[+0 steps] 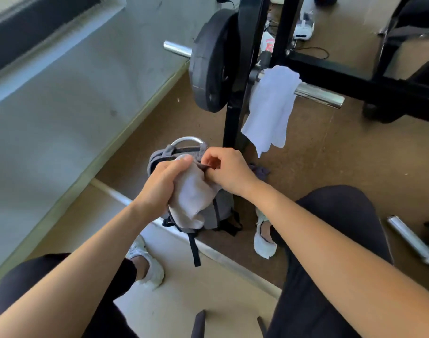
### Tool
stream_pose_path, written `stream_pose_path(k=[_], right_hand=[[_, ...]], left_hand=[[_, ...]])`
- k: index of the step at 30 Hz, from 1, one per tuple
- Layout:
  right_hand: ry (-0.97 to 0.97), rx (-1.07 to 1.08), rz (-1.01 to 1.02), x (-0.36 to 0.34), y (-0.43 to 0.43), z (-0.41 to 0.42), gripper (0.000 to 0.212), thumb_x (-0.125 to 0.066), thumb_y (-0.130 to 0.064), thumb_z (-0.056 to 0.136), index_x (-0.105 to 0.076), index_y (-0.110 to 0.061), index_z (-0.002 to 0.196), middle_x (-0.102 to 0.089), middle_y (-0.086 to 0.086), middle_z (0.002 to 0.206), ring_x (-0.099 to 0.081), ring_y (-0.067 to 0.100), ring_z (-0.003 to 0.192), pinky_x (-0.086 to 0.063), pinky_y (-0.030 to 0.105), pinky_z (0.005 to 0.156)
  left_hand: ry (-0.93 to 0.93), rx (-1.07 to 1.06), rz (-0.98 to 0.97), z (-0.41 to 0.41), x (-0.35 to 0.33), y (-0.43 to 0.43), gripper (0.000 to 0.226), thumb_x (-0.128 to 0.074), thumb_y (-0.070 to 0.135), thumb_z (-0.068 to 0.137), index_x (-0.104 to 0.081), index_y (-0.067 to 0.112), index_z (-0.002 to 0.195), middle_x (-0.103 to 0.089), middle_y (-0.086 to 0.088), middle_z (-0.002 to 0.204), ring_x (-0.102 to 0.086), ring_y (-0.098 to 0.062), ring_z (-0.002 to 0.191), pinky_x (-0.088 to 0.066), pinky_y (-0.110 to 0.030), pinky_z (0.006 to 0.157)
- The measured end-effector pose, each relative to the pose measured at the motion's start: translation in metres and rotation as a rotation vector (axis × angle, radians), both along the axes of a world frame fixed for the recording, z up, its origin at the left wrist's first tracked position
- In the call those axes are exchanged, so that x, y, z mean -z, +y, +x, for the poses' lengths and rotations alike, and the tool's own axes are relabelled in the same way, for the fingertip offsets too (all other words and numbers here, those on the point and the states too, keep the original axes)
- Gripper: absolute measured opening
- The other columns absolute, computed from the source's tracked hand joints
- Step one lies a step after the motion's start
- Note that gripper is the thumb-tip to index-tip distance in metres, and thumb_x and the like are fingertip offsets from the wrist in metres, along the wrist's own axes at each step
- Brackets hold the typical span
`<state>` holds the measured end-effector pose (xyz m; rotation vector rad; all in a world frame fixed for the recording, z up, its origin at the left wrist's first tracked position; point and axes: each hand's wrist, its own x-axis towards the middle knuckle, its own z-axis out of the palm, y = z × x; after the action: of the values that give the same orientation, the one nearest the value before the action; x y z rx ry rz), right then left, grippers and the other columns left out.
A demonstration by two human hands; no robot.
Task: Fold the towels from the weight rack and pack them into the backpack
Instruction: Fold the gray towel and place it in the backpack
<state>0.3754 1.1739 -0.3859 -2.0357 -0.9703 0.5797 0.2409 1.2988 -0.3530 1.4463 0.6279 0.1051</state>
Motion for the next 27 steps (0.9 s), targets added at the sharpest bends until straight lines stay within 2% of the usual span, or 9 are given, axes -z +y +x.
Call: stream_pose_path(k=[4,7,10,13,16,18,21,25,27], right_hand=[[0.040,0.018,-0.134,0.022,0.006,-0.008,0.007,-0.056,-0.036,0.075,-0.061,-0.039,0.077,-0.065,-0.015,0.073,-0.064,0.010,0.078,-0.056,0.046,0.078],[0.151,-0.041,-0.157,0.025,0.005,-0.014,0.011,-0.060,-0.022,0.089,-0.069,-0.027,0.086,-0.063,-0.011,0.068,-0.058,0.003,0.069,-0.050,0.030,0.070],[0.285,-0.119,-0.178,0.022,-0.003,-0.026,0.017,-0.062,-0.019,0.097,-0.072,-0.005,0.093,-0.062,-0.013,0.067,-0.054,-0.004,0.066,-0.042,0.019,0.067],[0.438,-0.257,-0.210,0.018,-0.011,-0.049,0.038,-0.062,-0.027,0.099,-0.066,0.010,0.098,-0.054,0.006,0.080,-0.048,0.015,0.079,-0.039,0.031,0.076],[0.638,-0.414,-0.257,0.004,-0.021,-0.069,0.025,-0.067,-0.024,0.097,-0.069,-0.001,0.106,-0.064,0.006,0.092,-0.057,0.011,0.085,-0.046,0.024,0.076],[0.645,-0.441,-0.267,-0.004,-0.027,-0.076,0.017,-0.071,-0.017,0.094,-0.069,-0.011,0.110,-0.069,0.001,0.097,-0.063,0.004,0.086,-0.050,0.015,0.075],[0.553,-0.299,-0.218,-0.007,-0.036,-0.069,0.014,-0.074,-0.018,0.091,-0.071,-0.012,0.104,-0.069,-0.001,0.093,-0.063,0.005,0.085,-0.050,0.020,0.077],[0.596,-0.396,-0.269,-0.015,-0.051,-0.072,0.025,-0.077,-0.021,0.089,-0.070,-0.012,0.111,-0.072,0.010,0.098,-0.066,0.012,0.087,-0.055,0.028,0.082],[0.583,-0.562,-0.396,-0.014,-0.058,-0.089,0.035,-0.079,-0.023,0.086,-0.065,-0.018,0.117,-0.069,0.018,0.097,-0.063,0.019,0.084,-0.054,0.034,0.080]], left_hand=[[0.072,0.072,-0.056,-0.037,0.014,0.015,0.045,-0.061,0.039,0.086,-0.077,-0.001,0.100,-0.072,-0.033,0.098,-0.069,-0.035,0.086,-0.052,-0.041,0.079],[0.139,0.001,-0.063,-0.064,0.028,0.025,0.054,-0.065,0.043,0.082,-0.074,-0.005,0.106,-0.065,-0.043,0.108,-0.067,-0.038,0.090,-0.048,-0.046,0.085],[0.213,-0.121,0.075,-0.086,0.049,0.033,0.045,-0.064,0.044,0.083,-0.077,0.005,0.102,-0.076,-0.023,0.101,-0.069,-0.024,0.087,-0.052,-0.037,0.083],[0.303,-0.113,0.301,-0.102,0.073,0.032,0.036,-0.070,0.044,0.081,-0.073,0.025,0.111,-0.072,0.005,0.089,-0.067,-0.009,0.086,-0.049,-0.023,0.079],[0.332,0.008,0.481,-0.104,0.094,0.029,0.015,-0.062,0.028,0.094,-0.072,0.029,0.105,-0.070,0.011,0.083,-0.065,-0.003,0.081,-0.053,-0.027,0.080],[0.376,0.114,0.593,-0.108,0.101,0.027,0.023,-0.051,0.027,0.097,-0.073,0.025,0.102,-0.075,0.003,0.095,-0.067,-0.020,0.093,-0.055,-0.042,0.088],[0.469,0.202,0.686,-0.117,0.104,0.024,0.035,-0.041,0.015,0.104,-0.071,0.026,0.119,-0.071,0.004,0.107,-0.062,-0.024,0.101,-0.050,-0.039,0.088],[0.284,-0.021,0.570,-0.123,0.099,0.024,0.034,-0.046,0.008,0.102,-0.074,0.027,0.105,-0.075,0.004,0.096,-0.068,-0.018,0.093,-0.054,-0.031,0.083],[0.208,-0.218,0.513,-0.123,0.091,0.022,0.027,-0.047,0.009,0.104,-0.074,0.014,0.098,-0.073,0.001,0.091,-0.064,-0.012,0.083,-0.049,-0.023,0.073]])
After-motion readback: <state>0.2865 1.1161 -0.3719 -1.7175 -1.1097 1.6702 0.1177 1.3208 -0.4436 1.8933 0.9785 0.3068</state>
